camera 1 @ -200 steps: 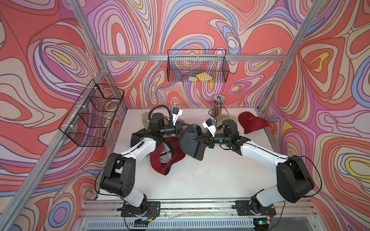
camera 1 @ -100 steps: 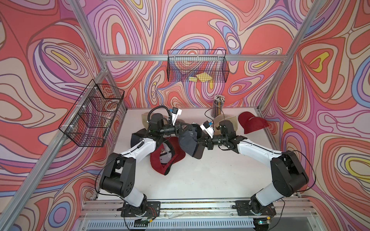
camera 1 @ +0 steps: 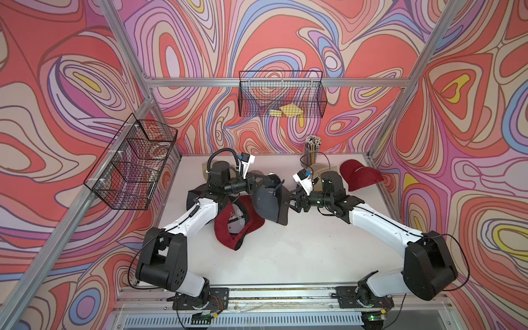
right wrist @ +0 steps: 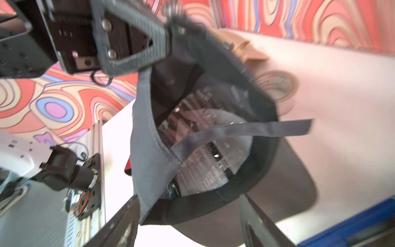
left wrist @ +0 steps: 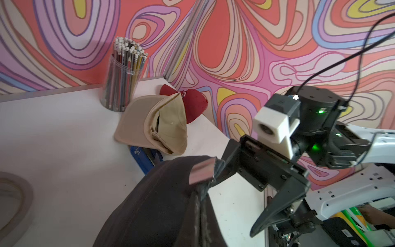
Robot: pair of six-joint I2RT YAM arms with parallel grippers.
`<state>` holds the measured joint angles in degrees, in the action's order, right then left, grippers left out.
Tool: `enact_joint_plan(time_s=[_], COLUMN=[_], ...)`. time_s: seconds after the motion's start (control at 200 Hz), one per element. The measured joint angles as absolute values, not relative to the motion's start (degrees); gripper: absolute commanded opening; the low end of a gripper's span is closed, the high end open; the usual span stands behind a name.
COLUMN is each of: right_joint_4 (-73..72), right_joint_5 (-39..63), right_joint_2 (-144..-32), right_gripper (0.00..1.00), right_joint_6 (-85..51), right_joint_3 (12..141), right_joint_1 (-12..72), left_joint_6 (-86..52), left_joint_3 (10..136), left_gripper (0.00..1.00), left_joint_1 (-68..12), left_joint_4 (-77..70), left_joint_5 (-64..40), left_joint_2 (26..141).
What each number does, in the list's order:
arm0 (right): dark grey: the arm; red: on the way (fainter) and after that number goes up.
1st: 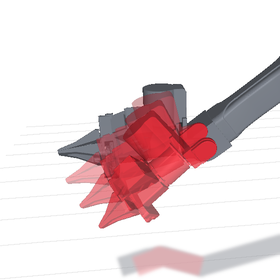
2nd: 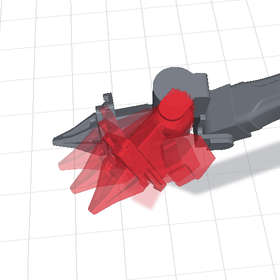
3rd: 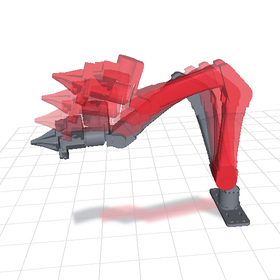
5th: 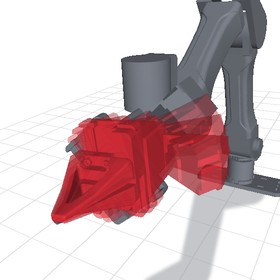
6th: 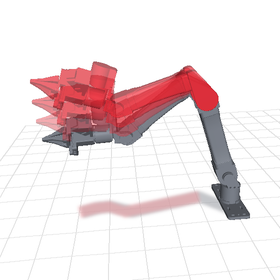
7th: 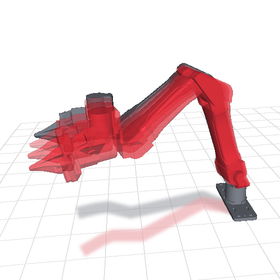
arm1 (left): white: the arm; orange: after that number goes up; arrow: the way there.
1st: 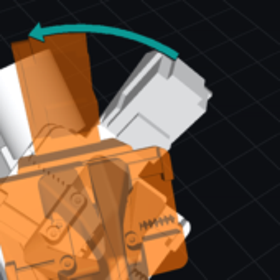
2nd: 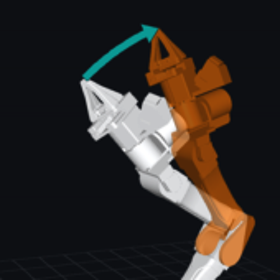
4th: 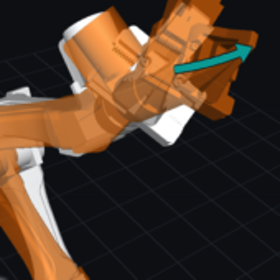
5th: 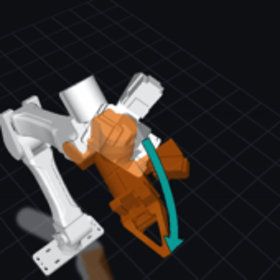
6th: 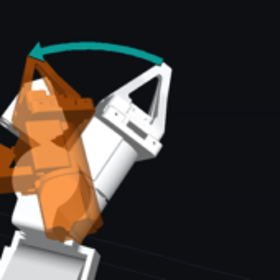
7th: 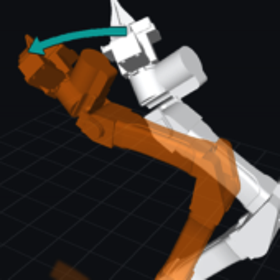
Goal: Open the adjustable buckle of the baseball cap
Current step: Place the baseball cap on the baseball cap.
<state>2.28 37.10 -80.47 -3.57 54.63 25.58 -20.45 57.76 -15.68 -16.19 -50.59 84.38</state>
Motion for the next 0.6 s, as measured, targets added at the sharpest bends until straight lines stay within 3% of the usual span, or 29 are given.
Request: enact_joint_plan(time_s=[0.155,0.225,0.356,0.476,0.601], right_joint_4=[2.9,3.5,4.0,4.5,5.8], right_joint_5=[27.7,23.5,17.7,14.0,10.7], right_joint_2=[-79.1,-78.6,-77.6,-76.9,-76.9], right_gripper=[0.76,0.76,0.75,0.75,0.75], right_joint_6=[-6.4,-8.7,-13.6,-17.6,-21.8], right_joint_3=[54.6,54.6,54.2,53.6,53.0], right_joint_1=[25.3,24.3,20.3,16.5,13.3], left_joint_6=[-15.2,-13.4,-11.3,-10.0,-8.5], left_joint_3=[61.4,62.4,63.0,63.0,63.5], left_gripper=[0.00,0.25,0.45,0.53,0.55], left_joint_1=[-15.6,-15.6,-15.4,-15.3,-15.3], left_joint_4=[-4.8,-0.9,4.5,7.7,9.9], left_joint_5=[-42.4,-39.0,-33.1,-29.4,-28.0], left_joint_2=[83.4,83.4,83.4,83.3,83.1])
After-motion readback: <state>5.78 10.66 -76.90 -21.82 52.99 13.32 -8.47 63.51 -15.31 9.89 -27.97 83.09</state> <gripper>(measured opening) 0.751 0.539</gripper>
